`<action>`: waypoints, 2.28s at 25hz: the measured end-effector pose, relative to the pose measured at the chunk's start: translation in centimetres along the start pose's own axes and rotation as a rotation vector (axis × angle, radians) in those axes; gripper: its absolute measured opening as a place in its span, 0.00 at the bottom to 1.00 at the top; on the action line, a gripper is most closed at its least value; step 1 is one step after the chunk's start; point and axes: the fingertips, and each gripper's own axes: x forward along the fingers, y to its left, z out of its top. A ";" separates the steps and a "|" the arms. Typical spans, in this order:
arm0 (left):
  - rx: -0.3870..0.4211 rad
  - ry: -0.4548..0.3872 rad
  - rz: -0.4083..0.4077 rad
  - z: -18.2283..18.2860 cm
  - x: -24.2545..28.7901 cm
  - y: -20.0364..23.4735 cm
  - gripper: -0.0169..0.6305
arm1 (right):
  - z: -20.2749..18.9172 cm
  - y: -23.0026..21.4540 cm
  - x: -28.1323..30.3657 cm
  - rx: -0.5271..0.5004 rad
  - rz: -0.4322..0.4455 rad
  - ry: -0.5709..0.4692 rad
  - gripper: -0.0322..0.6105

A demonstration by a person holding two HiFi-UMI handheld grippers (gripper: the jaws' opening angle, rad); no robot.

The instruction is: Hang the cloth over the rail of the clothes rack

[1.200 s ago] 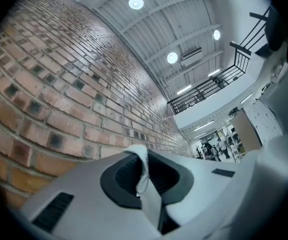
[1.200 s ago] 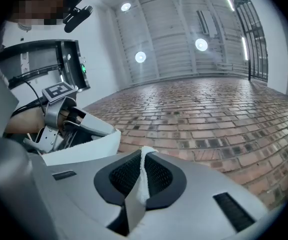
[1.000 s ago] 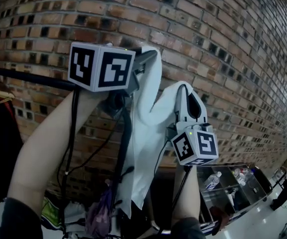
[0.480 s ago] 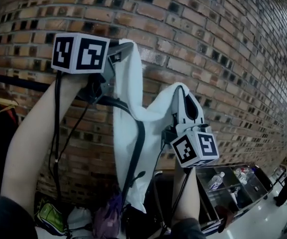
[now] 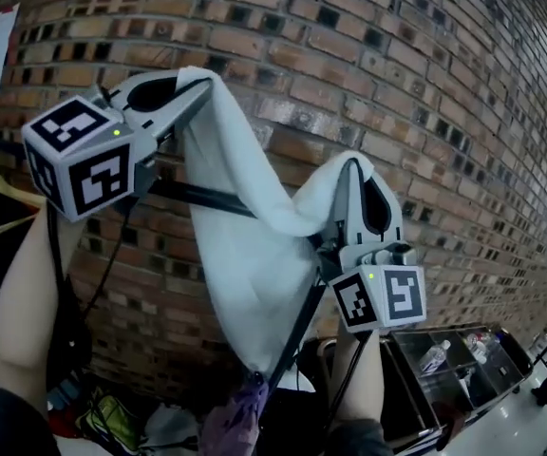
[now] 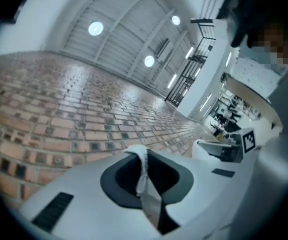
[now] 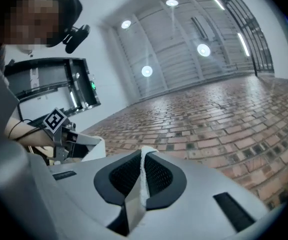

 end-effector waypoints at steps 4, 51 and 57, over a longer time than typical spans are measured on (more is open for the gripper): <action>0.189 -0.069 0.094 0.6 -3.9 1.2 0.09 | 0.5 3.8 1.0 -0.123 -0.015 -0.052 0.11; 0.087 0.176 0.225 -24.0 -29.3 -0.4 0.09 | -16.9 14.9 -17.6 -0.125 -0.118 0.302 0.11; 0.010 0.203 0.213 -26.7 -31.0 -1.5 0.09 | -19.2 15.0 -20.2 -0.105 -0.153 0.362 0.11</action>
